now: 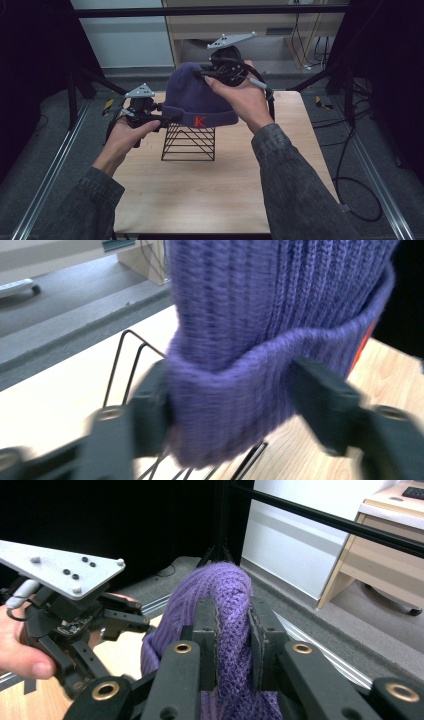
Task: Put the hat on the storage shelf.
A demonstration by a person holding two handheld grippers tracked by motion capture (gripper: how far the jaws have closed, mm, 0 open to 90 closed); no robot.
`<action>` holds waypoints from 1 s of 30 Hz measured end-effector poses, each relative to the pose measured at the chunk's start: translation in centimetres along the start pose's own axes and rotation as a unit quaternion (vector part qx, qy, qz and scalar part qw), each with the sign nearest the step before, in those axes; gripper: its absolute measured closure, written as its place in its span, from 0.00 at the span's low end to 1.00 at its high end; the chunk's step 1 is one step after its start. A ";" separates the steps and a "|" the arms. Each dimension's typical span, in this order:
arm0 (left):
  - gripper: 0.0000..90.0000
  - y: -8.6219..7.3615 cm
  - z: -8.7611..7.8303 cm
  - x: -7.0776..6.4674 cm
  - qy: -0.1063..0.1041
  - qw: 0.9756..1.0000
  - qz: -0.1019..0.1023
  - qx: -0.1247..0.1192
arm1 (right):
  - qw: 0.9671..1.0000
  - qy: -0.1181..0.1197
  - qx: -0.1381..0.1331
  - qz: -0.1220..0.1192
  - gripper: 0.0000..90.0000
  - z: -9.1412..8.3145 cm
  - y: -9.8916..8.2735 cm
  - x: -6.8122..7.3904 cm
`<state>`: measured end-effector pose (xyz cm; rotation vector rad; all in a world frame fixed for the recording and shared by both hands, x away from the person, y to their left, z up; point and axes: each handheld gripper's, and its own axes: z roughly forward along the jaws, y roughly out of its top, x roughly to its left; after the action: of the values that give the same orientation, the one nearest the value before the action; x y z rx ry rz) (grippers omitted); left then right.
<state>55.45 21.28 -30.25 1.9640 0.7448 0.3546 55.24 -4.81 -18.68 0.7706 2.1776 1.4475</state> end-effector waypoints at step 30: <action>0.78 -1.2 -2.6 1.5 0.078 0.997 -0.021 0.000 | 0.999 -0.020 0.034 0.029 0.84 4.9 -1.5 -1.9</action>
<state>54.79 24.46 -30.08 1.9332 0.8829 0.4870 59.33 -3.05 -21.84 0.8855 2.2020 1.3788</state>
